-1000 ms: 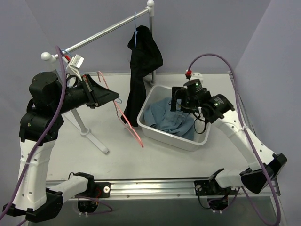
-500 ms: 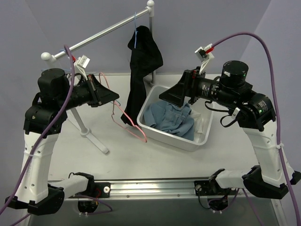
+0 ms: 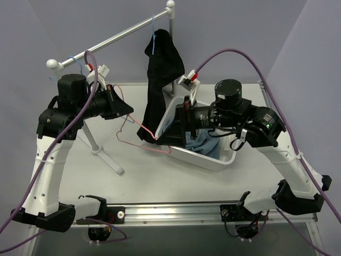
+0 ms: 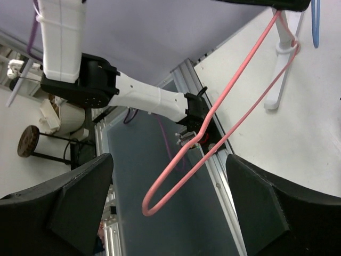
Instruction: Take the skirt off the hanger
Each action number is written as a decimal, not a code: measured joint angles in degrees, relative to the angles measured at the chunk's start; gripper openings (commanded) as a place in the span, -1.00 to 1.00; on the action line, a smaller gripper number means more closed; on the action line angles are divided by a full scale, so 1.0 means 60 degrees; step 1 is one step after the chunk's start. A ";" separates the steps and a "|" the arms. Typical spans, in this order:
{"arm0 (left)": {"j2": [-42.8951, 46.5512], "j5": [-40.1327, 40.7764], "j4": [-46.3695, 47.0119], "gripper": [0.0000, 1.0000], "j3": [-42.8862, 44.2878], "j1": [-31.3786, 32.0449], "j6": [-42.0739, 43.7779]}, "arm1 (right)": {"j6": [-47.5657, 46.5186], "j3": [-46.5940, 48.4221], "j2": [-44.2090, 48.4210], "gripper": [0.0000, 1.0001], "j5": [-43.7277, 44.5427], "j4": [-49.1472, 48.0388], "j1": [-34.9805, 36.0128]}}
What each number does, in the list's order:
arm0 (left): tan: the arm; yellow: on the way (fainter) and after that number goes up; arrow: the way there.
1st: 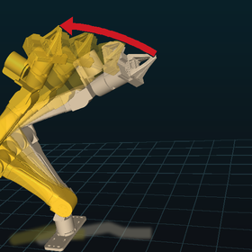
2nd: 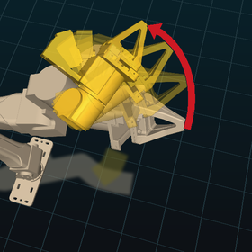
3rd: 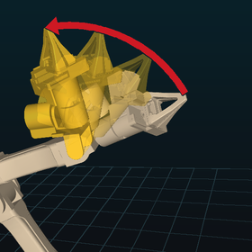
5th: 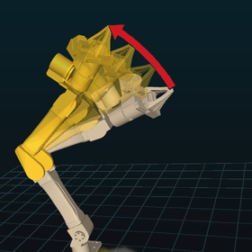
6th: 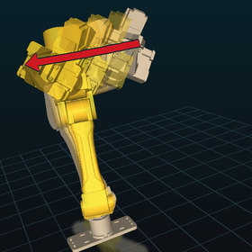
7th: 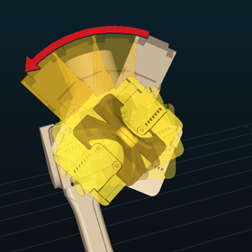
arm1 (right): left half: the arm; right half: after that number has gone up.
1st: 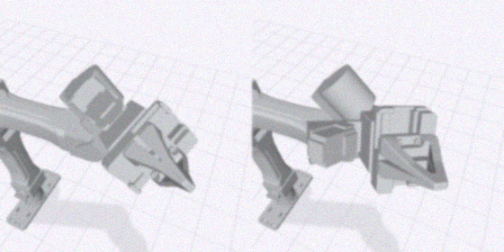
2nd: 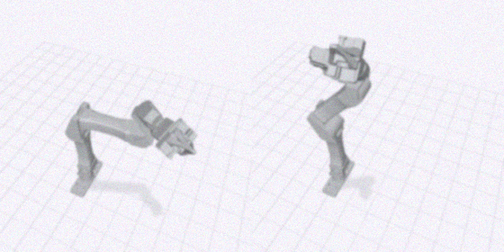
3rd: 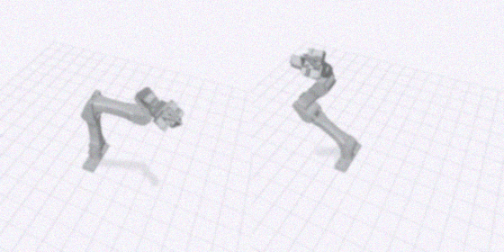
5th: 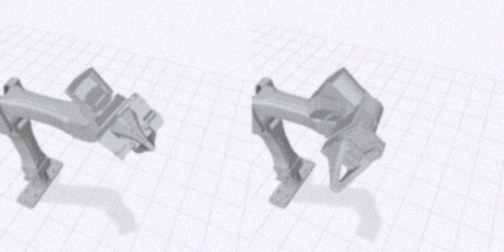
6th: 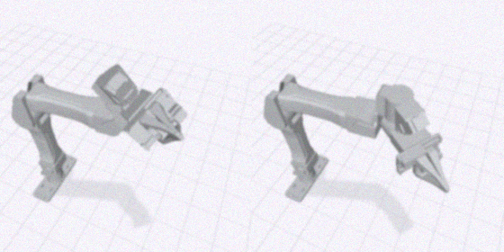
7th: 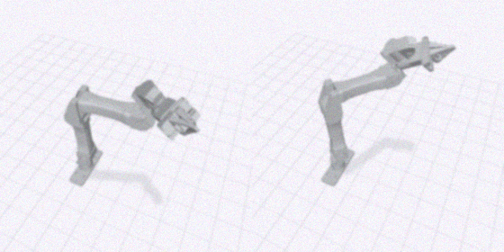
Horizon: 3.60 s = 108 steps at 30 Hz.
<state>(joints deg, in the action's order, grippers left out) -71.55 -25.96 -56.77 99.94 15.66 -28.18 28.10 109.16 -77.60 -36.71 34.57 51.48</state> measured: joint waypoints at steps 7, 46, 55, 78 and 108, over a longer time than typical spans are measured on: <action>-0.0102 0.0514 -0.0266 -0.95 0.0000 0.0000 0.0299 | -0.0379 0.0000 -0.0386 0.39 0.1045 0.0820 0.0699; 0.2619 0.2204 -0.0911 0.88 0.1104 0.0000 -0.0233 | -0.0601 -0.0863 0.1829 -1.00 0.4965 0.2532 0.1555; 0.3377 0.3909 -0.1759 0.88 0.1195 0.0000 -0.0532 | -0.1144 -0.0211 0.1504 -1.00 0.6535 0.2240 0.1555; 0.5195 0.4503 -0.2776 0.88 -0.1180 0.0000 -0.1486 | -0.3719 0.2743 -0.2827 -1.00 0.8087 -0.2051 0.1555; 0.5220 0.4018 -0.2714 0.88 -0.1865 0.0000 -0.1402 | -0.3173 0.2131 -0.3421 -0.50 0.7209 -0.2670 0.1687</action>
<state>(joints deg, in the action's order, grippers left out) -40.23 -1.85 -73.06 88.75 15.66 -36.60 9.06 121.95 -98.13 6.55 18.55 61.60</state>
